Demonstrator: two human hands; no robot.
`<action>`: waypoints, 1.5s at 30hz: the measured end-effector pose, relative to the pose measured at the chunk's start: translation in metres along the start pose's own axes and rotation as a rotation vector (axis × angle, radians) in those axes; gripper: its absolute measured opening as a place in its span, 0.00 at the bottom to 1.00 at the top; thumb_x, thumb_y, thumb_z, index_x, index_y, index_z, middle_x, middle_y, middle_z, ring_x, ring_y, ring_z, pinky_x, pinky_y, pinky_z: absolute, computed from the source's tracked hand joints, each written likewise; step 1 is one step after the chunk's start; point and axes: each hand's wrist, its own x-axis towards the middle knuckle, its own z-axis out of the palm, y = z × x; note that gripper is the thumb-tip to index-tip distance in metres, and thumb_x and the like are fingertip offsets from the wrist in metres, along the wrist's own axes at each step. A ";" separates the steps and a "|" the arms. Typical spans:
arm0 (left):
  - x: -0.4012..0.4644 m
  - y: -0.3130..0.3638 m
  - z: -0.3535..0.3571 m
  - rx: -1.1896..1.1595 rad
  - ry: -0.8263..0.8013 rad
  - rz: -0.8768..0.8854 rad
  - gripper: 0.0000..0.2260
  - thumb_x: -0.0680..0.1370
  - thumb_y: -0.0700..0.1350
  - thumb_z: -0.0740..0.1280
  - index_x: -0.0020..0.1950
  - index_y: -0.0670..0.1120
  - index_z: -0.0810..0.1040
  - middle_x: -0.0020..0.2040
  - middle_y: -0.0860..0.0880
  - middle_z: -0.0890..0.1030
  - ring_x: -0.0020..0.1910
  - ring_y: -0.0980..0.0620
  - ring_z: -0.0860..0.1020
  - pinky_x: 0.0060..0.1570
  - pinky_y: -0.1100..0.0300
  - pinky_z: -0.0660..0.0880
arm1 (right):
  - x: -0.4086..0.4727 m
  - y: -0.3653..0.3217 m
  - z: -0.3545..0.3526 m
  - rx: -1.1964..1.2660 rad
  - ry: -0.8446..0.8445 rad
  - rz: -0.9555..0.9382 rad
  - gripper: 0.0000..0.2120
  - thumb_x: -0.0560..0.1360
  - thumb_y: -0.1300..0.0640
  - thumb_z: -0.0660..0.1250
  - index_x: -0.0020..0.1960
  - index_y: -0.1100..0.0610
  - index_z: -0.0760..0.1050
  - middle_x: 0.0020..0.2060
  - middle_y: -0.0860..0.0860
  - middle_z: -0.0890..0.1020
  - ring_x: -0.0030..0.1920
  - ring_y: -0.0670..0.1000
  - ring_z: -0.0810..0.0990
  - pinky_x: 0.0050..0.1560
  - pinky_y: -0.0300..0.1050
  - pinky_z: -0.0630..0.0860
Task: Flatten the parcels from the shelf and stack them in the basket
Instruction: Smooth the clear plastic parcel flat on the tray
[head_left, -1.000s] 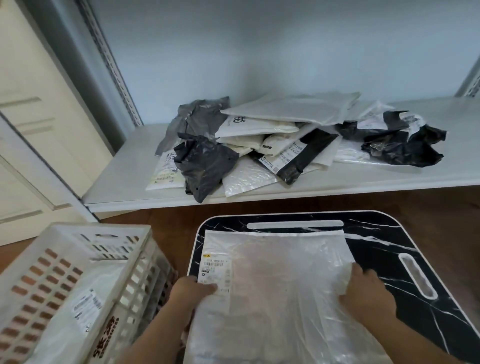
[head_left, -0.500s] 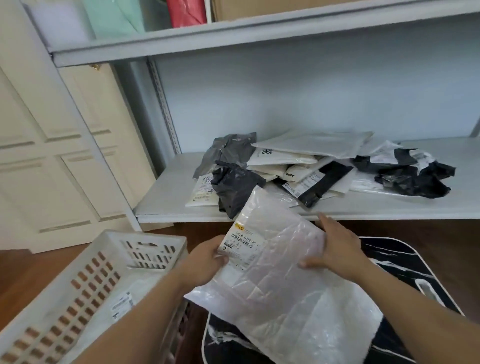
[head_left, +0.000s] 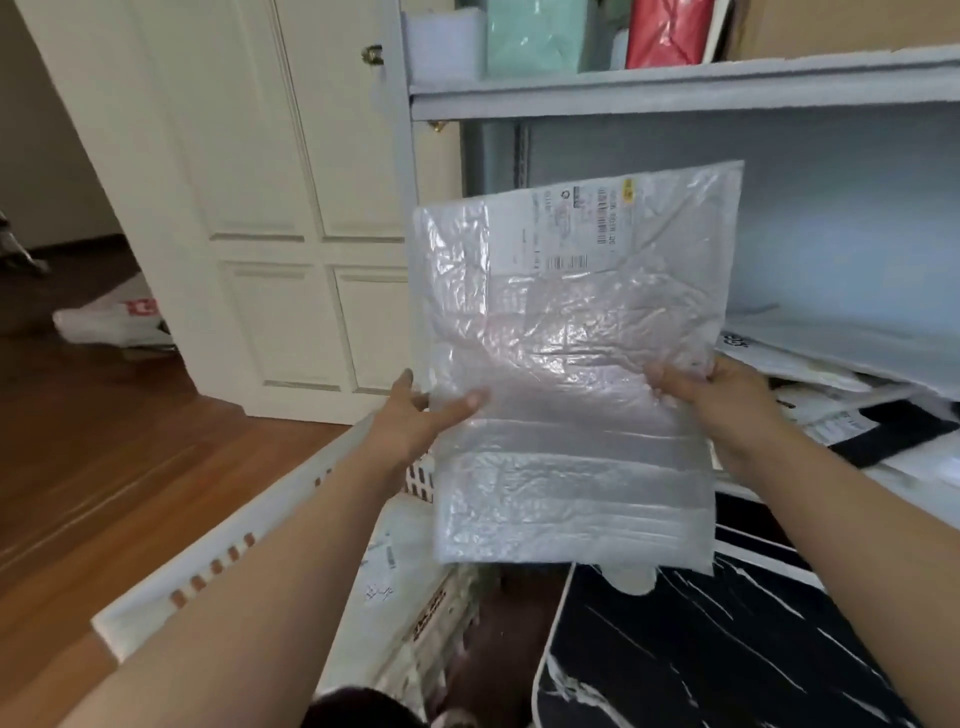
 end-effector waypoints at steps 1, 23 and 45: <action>0.002 -0.003 -0.011 -0.038 -0.024 0.002 0.60 0.55 0.65 0.80 0.78 0.52 0.51 0.74 0.47 0.67 0.71 0.47 0.68 0.70 0.46 0.63 | 0.004 -0.002 0.018 0.038 -0.030 0.004 0.04 0.73 0.61 0.72 0.45 0.53 0.80 0.38 0.45 0.85 0.41 0.46 0.83 0.51 0.47 0.77; 0.099 -0.249 -0.191 1.217 0.227 -0.377 0.22 0.78 0.35 0.57 0.71 0.50 0.69 0.62 0.45 0.77 0.61 0.43 0.75 0.60 0.49 0.72 | 0.006 0.195 0.266 -1.120 -0.749 0.216 0.18 0.79 0.47 0.60 0.64 0.57 0.70 0.56 0.52 0.78 0.57 0.53 0.77 0.57 0.44 0.75; 0.058 -0.415 -0.094 0.882 -0.183 -0.952 0.64 0.60 0.73 0.70 0.72 0.54 0.23 0.73 0.36 0.27 0.73 0.29 0.35 0.72 0.38 0.39 | 0.020 0.246 0.279 -1.415 -0.931 -0.085 0.22 0.79 0.41 0.56 0.69 0.50 0.68 0.58 0.48 0.77 0.61 0.51 0.74 0.69 0.51 0.61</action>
